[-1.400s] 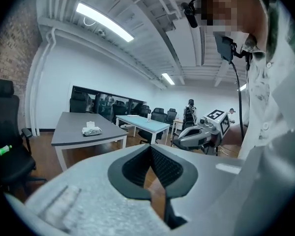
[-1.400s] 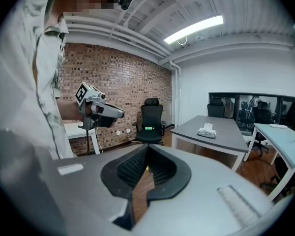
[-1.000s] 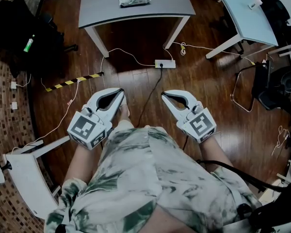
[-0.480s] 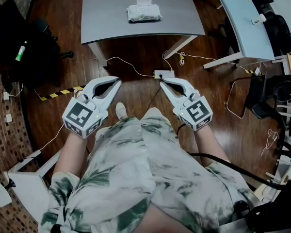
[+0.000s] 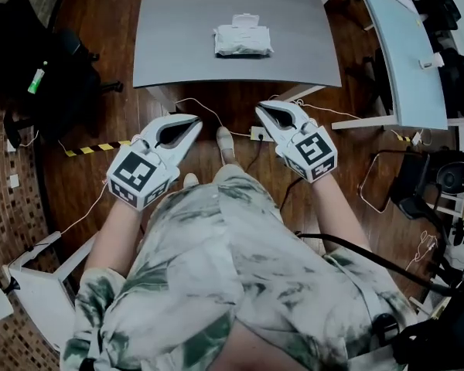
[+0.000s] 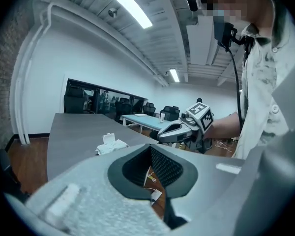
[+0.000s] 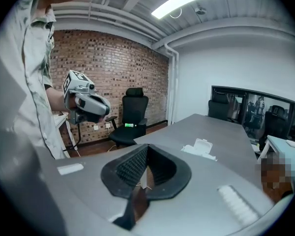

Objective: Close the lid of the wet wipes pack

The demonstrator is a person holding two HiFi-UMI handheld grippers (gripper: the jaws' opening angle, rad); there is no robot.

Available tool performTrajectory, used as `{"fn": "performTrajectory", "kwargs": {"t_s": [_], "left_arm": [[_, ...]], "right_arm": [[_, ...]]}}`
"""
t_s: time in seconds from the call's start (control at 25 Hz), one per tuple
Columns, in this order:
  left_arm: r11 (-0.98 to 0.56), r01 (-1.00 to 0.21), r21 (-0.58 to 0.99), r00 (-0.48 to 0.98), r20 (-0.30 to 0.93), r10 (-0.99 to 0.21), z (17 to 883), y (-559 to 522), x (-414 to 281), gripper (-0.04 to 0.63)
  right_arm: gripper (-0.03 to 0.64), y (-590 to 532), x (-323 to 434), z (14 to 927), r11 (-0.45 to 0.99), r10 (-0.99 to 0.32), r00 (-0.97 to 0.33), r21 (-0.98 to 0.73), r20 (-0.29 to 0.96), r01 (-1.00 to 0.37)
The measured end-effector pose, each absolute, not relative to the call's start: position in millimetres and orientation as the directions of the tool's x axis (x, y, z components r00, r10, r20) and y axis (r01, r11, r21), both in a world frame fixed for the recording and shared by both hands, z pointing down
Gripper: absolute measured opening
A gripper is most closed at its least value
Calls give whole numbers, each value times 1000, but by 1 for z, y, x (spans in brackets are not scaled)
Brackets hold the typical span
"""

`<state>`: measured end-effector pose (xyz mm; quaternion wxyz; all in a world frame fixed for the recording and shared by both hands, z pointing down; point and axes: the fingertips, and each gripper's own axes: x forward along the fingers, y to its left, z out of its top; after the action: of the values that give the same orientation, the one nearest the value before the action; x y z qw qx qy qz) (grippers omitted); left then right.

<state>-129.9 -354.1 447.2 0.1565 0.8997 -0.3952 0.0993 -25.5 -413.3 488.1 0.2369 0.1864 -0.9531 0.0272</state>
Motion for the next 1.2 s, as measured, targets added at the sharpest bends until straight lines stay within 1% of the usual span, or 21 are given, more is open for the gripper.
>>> {"fn": "performTrajectory", "kwargs": {"t_s": [0.2, 0.36, 0.56, 0.8, 1.0, 1.2], "left_arm": [[-584, -775, 240, 632, 316, -708, 456, -416, -125, 3], [-539, -804, 251, 594, 325, -736, 458, -453, -121, 3], [-468, -847, 252, 530, 335, -779, 459, -485, -127, 3], [-384, -886, 261, 457, 340, -822, 462, -505, -141, 3], [-326, -907, 266, 406, 346, -846, 464, -515, -156, 3], [-304, -915, 264, 385, 353, -853, 472, -517, -159, 3]], "right_arm": [[8, -512, -26, 490, 942, -317, -833, 48, 454, -333], [8, -589, -27, 502, 950, -295, -829, 56, 474, -306], [8, -663, -46, 528, 965, -249, -824, 58, 509, -256], [8, -721, -77, 562, 978, -186, -818, 21, 544, -209], [8, -752, -98, 594, 984, -147, -782, 10, 606, -177], [8, -763, -109, 622, 991, -97, -736, -5, 670, -135]]}}
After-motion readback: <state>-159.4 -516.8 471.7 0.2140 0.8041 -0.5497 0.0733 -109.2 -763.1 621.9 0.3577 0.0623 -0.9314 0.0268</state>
